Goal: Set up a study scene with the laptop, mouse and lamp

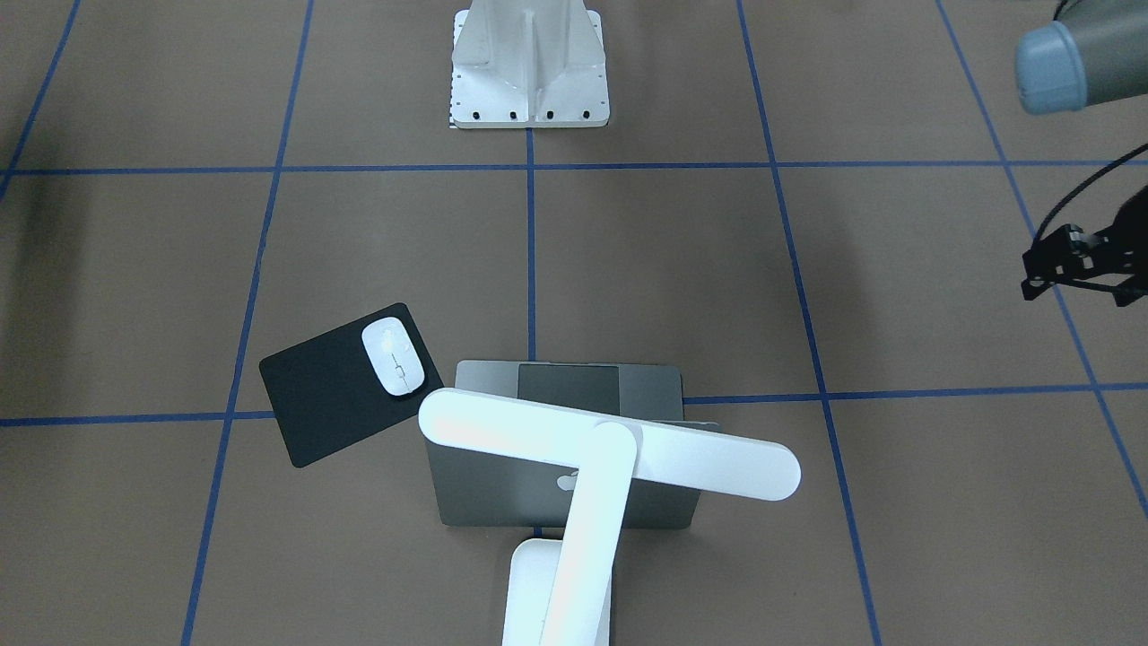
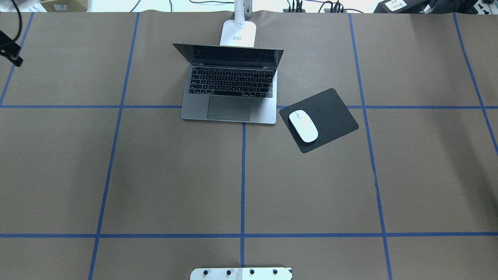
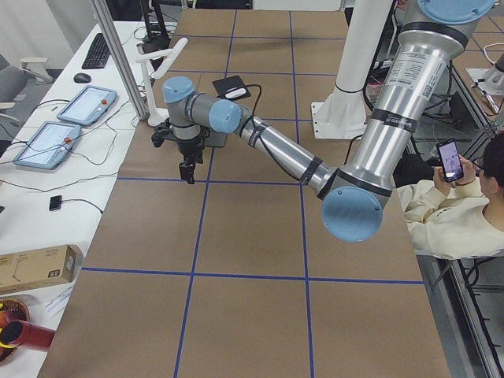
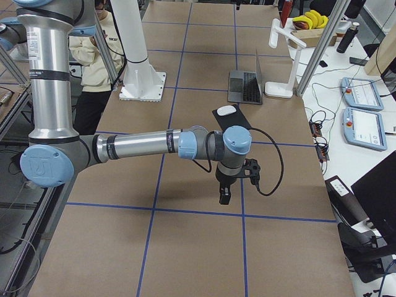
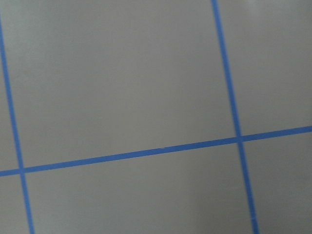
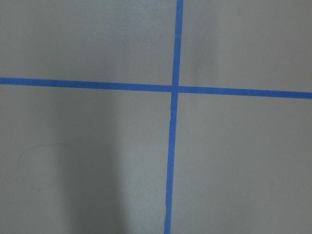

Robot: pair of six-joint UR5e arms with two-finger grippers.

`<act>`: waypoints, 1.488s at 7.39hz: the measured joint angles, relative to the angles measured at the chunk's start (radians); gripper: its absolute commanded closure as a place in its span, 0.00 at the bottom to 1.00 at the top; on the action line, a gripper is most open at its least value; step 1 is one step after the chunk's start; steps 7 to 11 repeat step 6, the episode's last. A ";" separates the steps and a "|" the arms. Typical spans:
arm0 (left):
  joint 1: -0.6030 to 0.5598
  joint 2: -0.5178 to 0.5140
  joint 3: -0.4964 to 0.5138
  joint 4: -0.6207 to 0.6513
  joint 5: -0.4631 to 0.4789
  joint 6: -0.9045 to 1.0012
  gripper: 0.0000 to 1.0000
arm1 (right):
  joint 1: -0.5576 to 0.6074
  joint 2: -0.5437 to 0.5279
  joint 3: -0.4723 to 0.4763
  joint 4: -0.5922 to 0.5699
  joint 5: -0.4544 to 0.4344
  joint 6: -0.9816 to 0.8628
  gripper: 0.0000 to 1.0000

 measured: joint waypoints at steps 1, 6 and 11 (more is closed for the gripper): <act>-0.044 0.010 0.067 -0.039 -0.013 0.062 0.01 | 0.000 -0.002 0.000 0.000 0.000 0.000 0.00; -0.237 0.074 0.359 -0.232 -0.083 0.319 0.01 | 0.001 -0.009 -0.004 0.000 -0.001 0.001 0.00; -0.237 0.074 0.359 -0.232 -0.083 0.319 0.01 | 0.001 -0.009 -0.004 0.000 -0.001 0.001 0.00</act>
